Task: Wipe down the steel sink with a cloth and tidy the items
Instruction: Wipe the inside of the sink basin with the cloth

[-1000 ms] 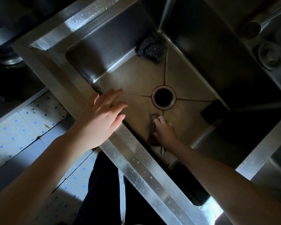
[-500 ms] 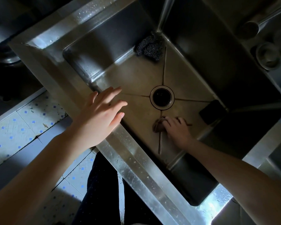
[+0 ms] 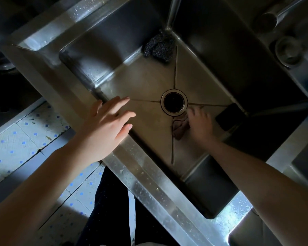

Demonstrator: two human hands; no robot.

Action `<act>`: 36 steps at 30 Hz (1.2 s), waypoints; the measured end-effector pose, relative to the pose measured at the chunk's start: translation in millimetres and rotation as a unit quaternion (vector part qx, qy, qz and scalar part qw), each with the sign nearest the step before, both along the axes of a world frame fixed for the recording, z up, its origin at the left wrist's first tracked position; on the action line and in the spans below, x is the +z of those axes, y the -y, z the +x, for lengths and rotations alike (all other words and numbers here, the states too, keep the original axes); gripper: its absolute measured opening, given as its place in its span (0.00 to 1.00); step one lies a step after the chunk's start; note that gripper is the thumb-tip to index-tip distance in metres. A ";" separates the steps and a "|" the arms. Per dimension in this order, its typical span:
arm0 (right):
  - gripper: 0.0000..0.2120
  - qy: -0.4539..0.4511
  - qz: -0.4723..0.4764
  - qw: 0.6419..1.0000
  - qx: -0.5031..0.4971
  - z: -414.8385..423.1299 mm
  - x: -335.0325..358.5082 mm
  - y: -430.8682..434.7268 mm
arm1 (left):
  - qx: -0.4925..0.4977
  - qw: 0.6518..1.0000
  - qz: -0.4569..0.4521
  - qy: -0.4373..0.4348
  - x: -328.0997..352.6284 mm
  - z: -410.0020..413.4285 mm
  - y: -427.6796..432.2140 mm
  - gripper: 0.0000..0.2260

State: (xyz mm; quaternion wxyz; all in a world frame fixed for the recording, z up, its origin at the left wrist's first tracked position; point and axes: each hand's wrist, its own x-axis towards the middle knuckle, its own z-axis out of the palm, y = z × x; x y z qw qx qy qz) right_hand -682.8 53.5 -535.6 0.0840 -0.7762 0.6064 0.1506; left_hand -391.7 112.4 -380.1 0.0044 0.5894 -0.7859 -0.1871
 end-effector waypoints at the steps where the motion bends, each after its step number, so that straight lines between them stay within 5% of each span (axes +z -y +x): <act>1: 0.23 0.042 -0.006 0.992 -0.120 0.8 2.5 -1.6 | -0.002 1.000 0.001 0.000 0.2 -1.0 -0.3 0.18; 4: 0.23 0.186 0.029 0.886 -0.424 6.5 4.5 -1.8 | -0.010 1.000 0.002 -0.005 1.4 -5.2 0.1 0.18; 8: 0.29 0.257 0.084 0.823 -0.500 24.7 -4.9 -2.9 | -0.020 1.000 0.002 -0.003 3.4 -5.8 1.2 0.18; 12: 0.31 0.228 0.085 0.826 -0.508 44.8 -11.5 -0.7 | -0.015 1.000 0.004 -0.007 3.3 -4.6 0.4 0.18; 17: 0.25 0.174 0.075 0.929 -0.318 60.1 -17.7 -8.7 | -0.010 1.000 0.007 -0.010 0.5 -2.5 0.9 0.16; 20: 0.24 0.173 0.081 0.944 -0.270 53.9 -18.5 -13.0 | -0.014 1.000 0.006 -0.010 -1.4 -1.1 0.2 0.15; 26: 0.22 0.190 0.042 0.901 -0.388 20.1 -18.5 -36.3 | -0.016 1.000 0.004 0.003 -1.7 5.5 -1.6 0.16; 33: 0.32 0.191 0.038 0.752 -0.629 14.1 -14.4 -41.5 | -0.026 1.000 -0.016 0.001 -0.8 9.5 -1.7 0.16; 36: 0.32 0.177 0.041 0.751 -0.634 25.1 -12.4 -29.0 | -0.026 0.999 -0.022 0.002 -0.6 10.3 -1.2 0.15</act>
